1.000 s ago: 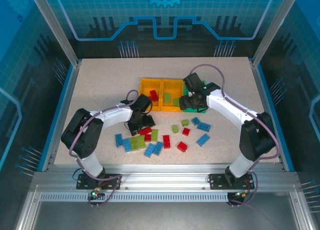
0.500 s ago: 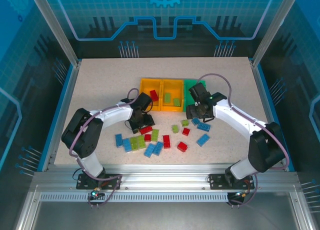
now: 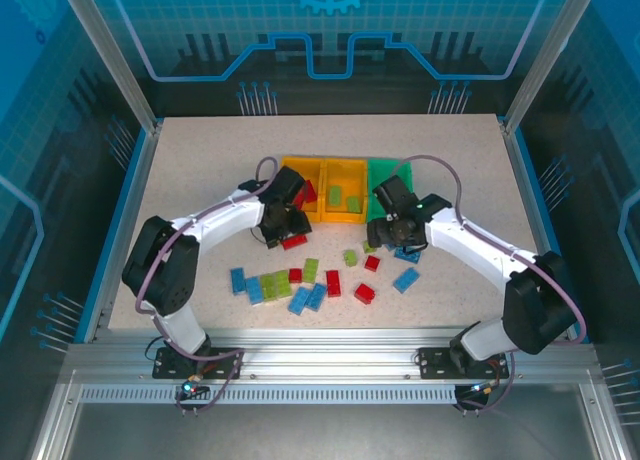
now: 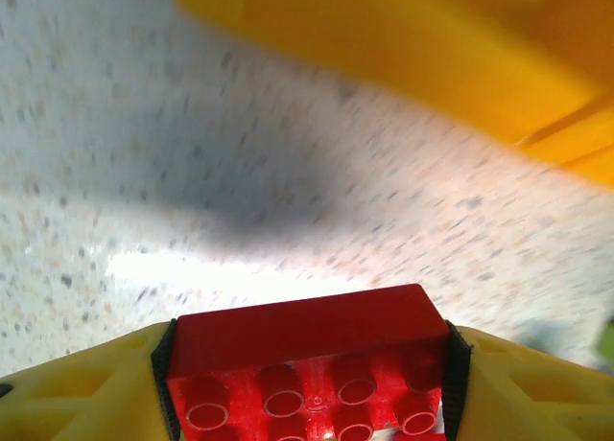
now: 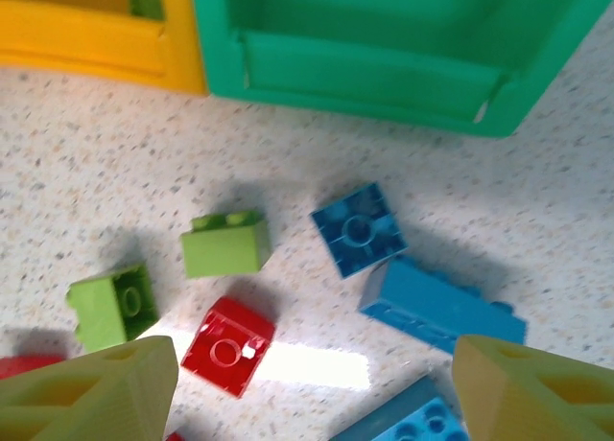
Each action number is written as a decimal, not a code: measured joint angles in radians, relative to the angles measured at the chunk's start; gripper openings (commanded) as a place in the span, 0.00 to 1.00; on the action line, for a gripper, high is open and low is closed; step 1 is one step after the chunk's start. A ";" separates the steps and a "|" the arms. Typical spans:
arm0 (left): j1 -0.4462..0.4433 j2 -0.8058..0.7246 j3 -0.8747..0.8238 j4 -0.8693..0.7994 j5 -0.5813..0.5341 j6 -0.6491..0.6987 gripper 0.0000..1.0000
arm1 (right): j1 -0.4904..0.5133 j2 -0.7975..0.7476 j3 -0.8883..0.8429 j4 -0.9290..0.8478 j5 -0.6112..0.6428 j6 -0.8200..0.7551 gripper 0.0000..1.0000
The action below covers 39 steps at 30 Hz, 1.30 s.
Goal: Sort the legos into containers by color
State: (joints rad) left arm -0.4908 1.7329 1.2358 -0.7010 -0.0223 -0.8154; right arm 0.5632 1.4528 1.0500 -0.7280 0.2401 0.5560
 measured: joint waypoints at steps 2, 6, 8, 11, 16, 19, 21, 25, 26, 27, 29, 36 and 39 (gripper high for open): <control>0.023 0.000 0.060 -0.010 -0.008 0.024 0.66 | 0.027 0.000 -0.003 -0.001 -0.012 0.024 0.76; 0.077 0.020 0.186 -0.027 -0.018 0.076 0.65 | 0.060 0.005 -0.009 0.001 -0.029 0.081 0.75; 0.100 0.051 0.251 -0.029 -0.024 0.106 0.65 | 0.071 0.011 -0.025 0.008 -0.040 0.116 0.74; 0.124 0.110 0.324 -0.027 -0.026 0.142 0.66 | 0.083 0.020 -0.052 0.016 -0.050 0.162 0.73; 0.136 0.221 0.422 -0.032 -0.026 0.189 0.68 | 0.093 0.055 -0.071 0.031 -0.066 0.215 0.71; 0.137 0.265 0.459 -0.031 -0.026 0.196 0.71 | 0.093 0.087 -0.071 0.043 -0.078 0.231 0.71; 0.137 0.282 0.475 -0.031 -0.026 0.198 0.73 | 0.093 0.106 -0.071 0.048 -0.091 0.238 0.70; 0.137 0.286 0.484 -0.027 -0.025 0.194 0.85 | 0.093 0.134 -0.071 0.051 -0.100 0.257 0.69; 0.137 0.286 0.484 -0.026 -0.024 0.194 0.89 | 0.093 0.138 -0.071 0.053 -0.101 0.260 0.69; 0.137 0.286 0.485 -0.027 -0.024 0.193 0.97 | 0.093 0.146 -0.071 0.056 -0.103 0.262 0.69; 0.134 0.286 0.485 -0.027 -0.024 0.194 0.99 | 0.092 0.158 -0.071 0.061 -0.103 0.265 0.68; 0.108 0.182 0.420 -0.013 -0.026 0.197 0.99 | 0.087 0.206 -0.071 0.076 -0.111 0.267 0.61; 0.100 0.095 0.359 0.007 -0.031 0.196 0.99 | 0.081 0.230 -0.071 0.083 -0.111 0.265 0.55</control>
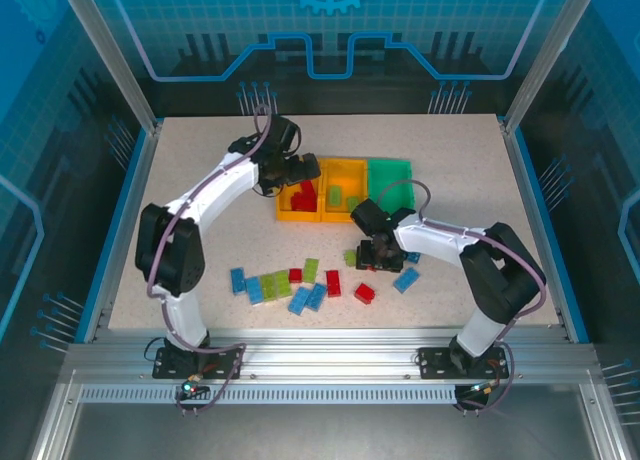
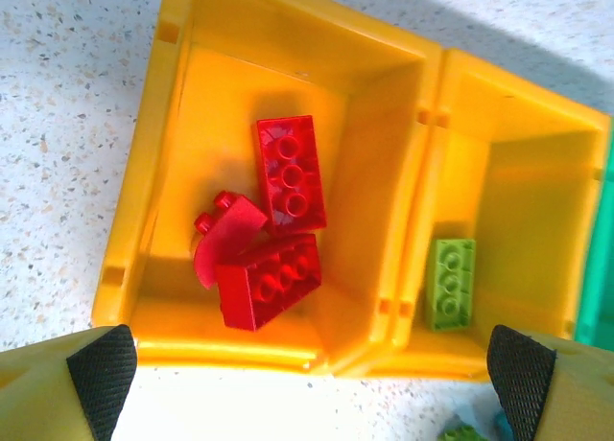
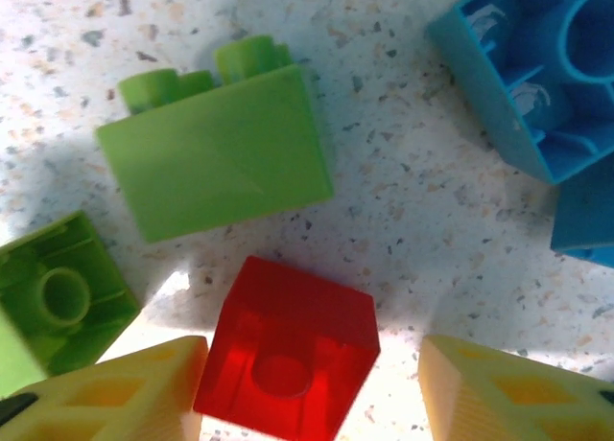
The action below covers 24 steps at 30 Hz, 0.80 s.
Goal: Sort the legos into containers by color
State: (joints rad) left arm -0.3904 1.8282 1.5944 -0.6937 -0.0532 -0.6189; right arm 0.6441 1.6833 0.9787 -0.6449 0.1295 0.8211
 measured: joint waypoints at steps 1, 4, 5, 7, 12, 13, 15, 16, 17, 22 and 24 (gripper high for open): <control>-0.001 -0.029 -0.023 0.008 -0.003 -0.002 0.99 | -0.003 0.006 0.000 0.003 0.000 -0.001 0.52; -0.001 -0.103 -0.092 0.030 -0.007 -0.003 0.99 | -0.006 0.022 0.002 0.006 0.002 -0.013 0.44; -0.001 -0.121 -0.111 0.035 -0.010 -0.003 0.99 | -0.006 0.023 0.003 0.001 0.005 -0.015 0.40; -0.001 -0.147 -0.154 0.043 -0.015 -0.003 0.99 | -0.006 0.023 0.005 -0.002 0.010 -0.020 0.34; -0.001 -0.193 -0.280 0.053 -0.030 -0.007 0.99 | 0.000 0.013 0.031 -0.020 0.020 -0.040 0.30; -0.001 -0.203 -0.306 0.053 -0.032 -0.010 0.99 | 0.004 0.001 0.043 -0.028 0.023 -0.044 0.30; -0.001 -0.219 -0.346 0.053 -0.038 -0.011 0.99 | 0.012 -0.029 0.075 -0.043 0.024 -0.055 0.30; -0.001 -0.228 -0.364 0.053 -0.040 -0.011 0.99 | 0.016 -0.043 0.096 -0.049 0.023 -0.063 0.30; -0.001 -0.236 -0.377 0.053 -0.041 -0.014 0.99 | 0.019 -0.056 0.120 -0.051 0.022 -0.068 0.30; -0.001 -0.302 -0.456 0.057 -0.047 -0.033 0.99 | 0.018 -0.063 0.262 -0.014 -0.034 -0.117 0.30; -0.001 -0.327 -0.482 0.062 -0.047 -0.035 0.99 | 0.017 -0.032 0.335 0.011 -0.084 -0.135 0.30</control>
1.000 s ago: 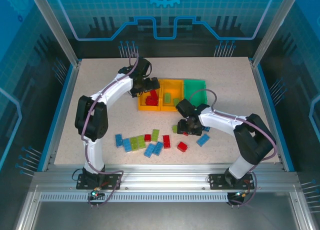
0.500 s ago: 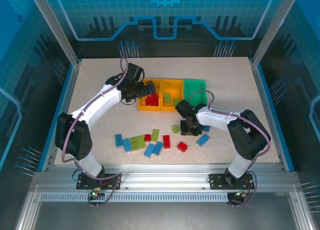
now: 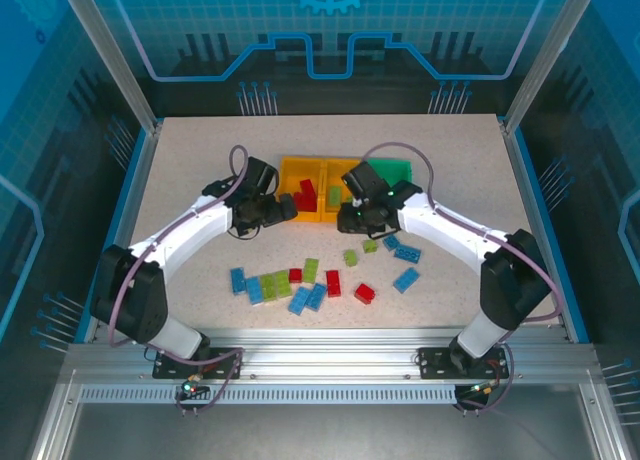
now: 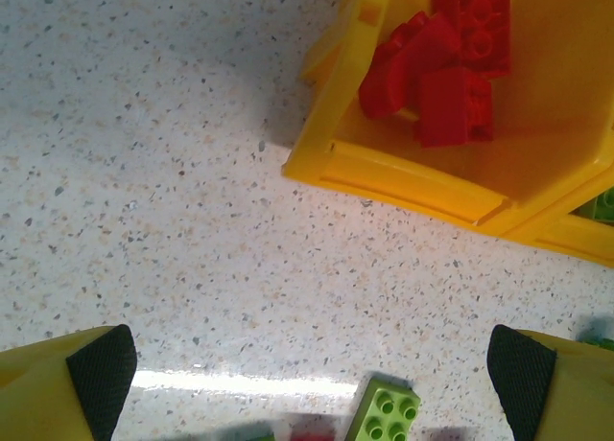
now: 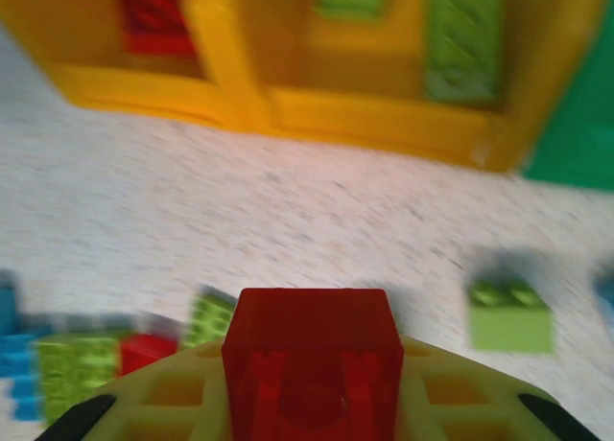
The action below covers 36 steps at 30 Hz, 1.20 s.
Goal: Sort the legos into containers by color
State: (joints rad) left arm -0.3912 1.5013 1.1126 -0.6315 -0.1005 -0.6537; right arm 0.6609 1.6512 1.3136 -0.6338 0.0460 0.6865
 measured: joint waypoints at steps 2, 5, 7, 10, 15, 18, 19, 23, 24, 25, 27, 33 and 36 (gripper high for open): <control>-0.004 -0.020 -0.024 0.004 0.000 0.000 0.99 | -0.001 0.053 0.078 0.026 -0.041 -0.017 0.30; -0.023 -0.039 -0.050 0.006 -0.001 0.002 0.99 | -0.001 0.157 0.204 0.044 -0.092 -0.041 0.30; -0.042 -0.048 -0.069 0.010 0.000 0.002 0.99 | -0.003 0.244 0.308 0.042 -0.121 -0.053 0.30; -0.069 -0.063 -0.107 0.008 0.000 0.002 0.99 | -0.010 0.365 0.449 0.025 -0.146 -0.060 0.30; -0.105 -0.077 -0.153 0.009 0.000 0.000 0.99 | -0.034 0.529 0.644 -0.034 -0.156 -0.060 0.32; -0.133 -0.081 -0.167 0.009 0.000 -0.002 0.98 | -0.048 0.599 0.732 -0.073 -0.156 -0.060 0.37; -0.144 -0.081 -0.167 0.009 0.000 -0.002 0.98 | -0.053 0.620 0.760 -0.086 -0.156 -0.060 0.38; -0.193 -0.077 -0.167 0.016 0.003 -0.002 0.97 | -0.064 0.667 0.834 -0.128 -0.156 -0.056 0.50; -0.206 -0.071 -0.166 0.017 0.004 -0.002 0.96 | -0.066 0.676 0.850 -0.135 -0.157 -0.055 0.54; -0.219 -0.060 -0.164 0.016 0.005 -0.002 0.95 | -0.066 0.685 0.866 -0.139 -0.159 -0.057 0.56; -0.240 -0.029 -0.154 0.015 0.012 -0.002 0.93 | -0.068 0.694 0.887 -0.151 -0.162 -0.058 0.63; -0.275 0.041 -0.121 0.001 0.016 -0.002 0.87 | -0.068 0.688 0.891 -0.174 -0.171 -0.063 0.71; -0.296 0.043 -0.120 -0.011 0.017 -0.003 0.85 | -0.068 0.643 0.842 -0.174 -0.176 -0.066 0.72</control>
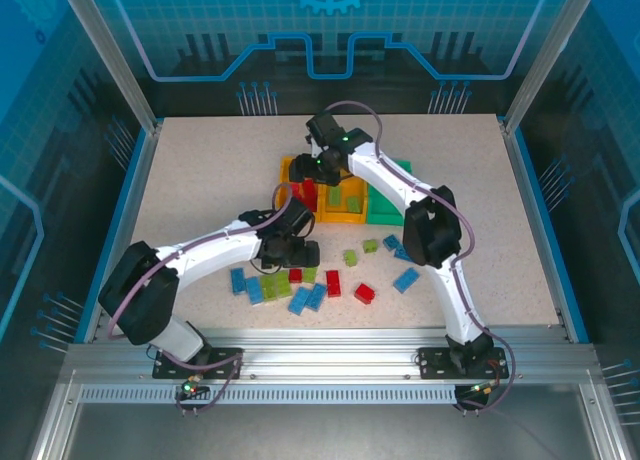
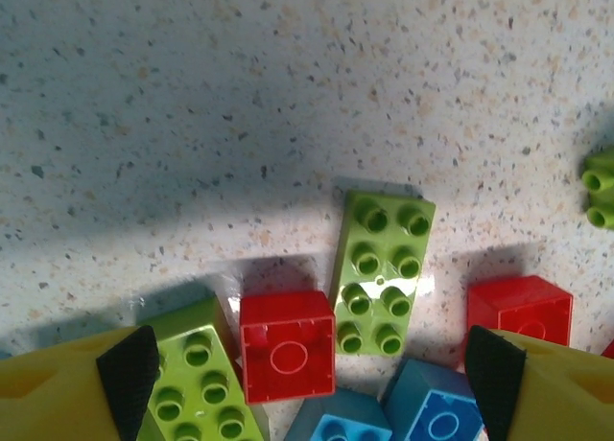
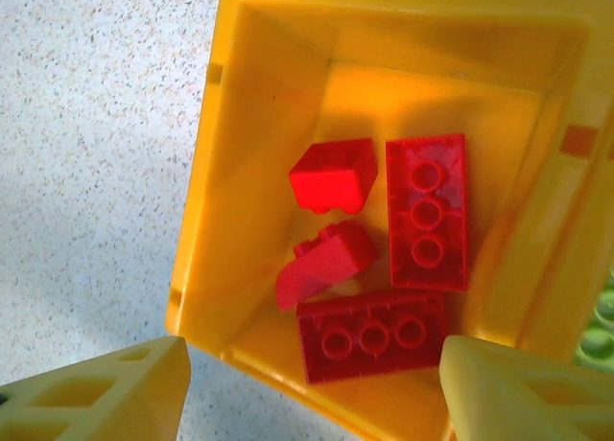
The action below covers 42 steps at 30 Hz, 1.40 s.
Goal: Sort the legos into containers by color
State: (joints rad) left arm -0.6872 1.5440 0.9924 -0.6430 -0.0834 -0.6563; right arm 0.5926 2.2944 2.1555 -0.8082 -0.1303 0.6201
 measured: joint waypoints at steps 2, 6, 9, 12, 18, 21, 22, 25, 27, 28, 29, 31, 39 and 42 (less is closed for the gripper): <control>-0.017 0.000 0.000 -0.009 0.000 -0.005 0.82 | 0.000 -0.049 -0.050 0.003 -0.001 -0.005 0.73; -0.046 0.000 0.000 -0.013 -0.002 -0.028 0.75 | -0.008 -0.160 -0.163 0.019 -0.001 -0.012 0.73; -0.064 0.006 0.000 -0.016 -0.003 -0.037 0.73 | -0.025 -0.228 -0.245 0.037 -0.001 -0.012 0.73; -0.077 0.022 0.000 -0.018 -0.003 -0.045 0.69 | -0.050 -0.272 -0.316 0.053 -0.001 -0.012 0.73; -0.079 0.060 0.000 -0.025 -0.018 -0.052 0.69 | -0.089 -0.316 -0.417 0.072 0.011 -0.012 0.74; -0.079 0.061 0.000 -0.029 -0.026 -0.053 0.69 | -0.095 -0.348 -0.458 0.076 0.018 -0.012 0.74; -0.079 0.061 0.000 -0.031 -0.027 -0.054 0.69 | -0.097 -0.361 -0.472 0.077 0.018 -0.012 0.74; -0.079 0.066 0.001 -0.033 -0.033 -0.061 0.69 | -0.100 -0.395 -0.507 0.081 0.021 -0.013 0.74; -0.079 0.078 0.005 -0.033 -0.033 -0.067 0.68 | -0.103 -0.410 -0.523 0.085 0.022 -0.014 0.74; -0.079 0.084 0.007 -0.032 -0.033 -0.069 0.68 | -0.105 -0.417 -0.532 0.088 0.023 -0.015 0.74; -0.079 0.090 0.009 -0.033 -0.034 -0.071 0.67 | -0.108 -0.422 -0.541 0.091 0.023 -0.016 0.74; -0.079 0.100 0.014 -0.033 -0.037 -0.071 0.65 | -0.114 -0.430 -0.558 0.095 0.025 -0.016 0.74; -0.079 0.131 0.031 -0.030 -0.043 -0.076 0.55 | -0.129 -0.438 -0.595 0.101 0.025 -0.016 0.75; -0.079 0.146 0.042 -0.032 -0.044 -0.077 0.49 | -0.129 -0.444 -0.609 0.103 0.026 -0.016 0.75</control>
State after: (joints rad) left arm -0.7662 1.6897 1.0344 -0.6754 -0.1276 -0.7334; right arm 0.4633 1.8507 1.5463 -0.7055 -0.1047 0.6041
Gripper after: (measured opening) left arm 0.521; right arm 0.747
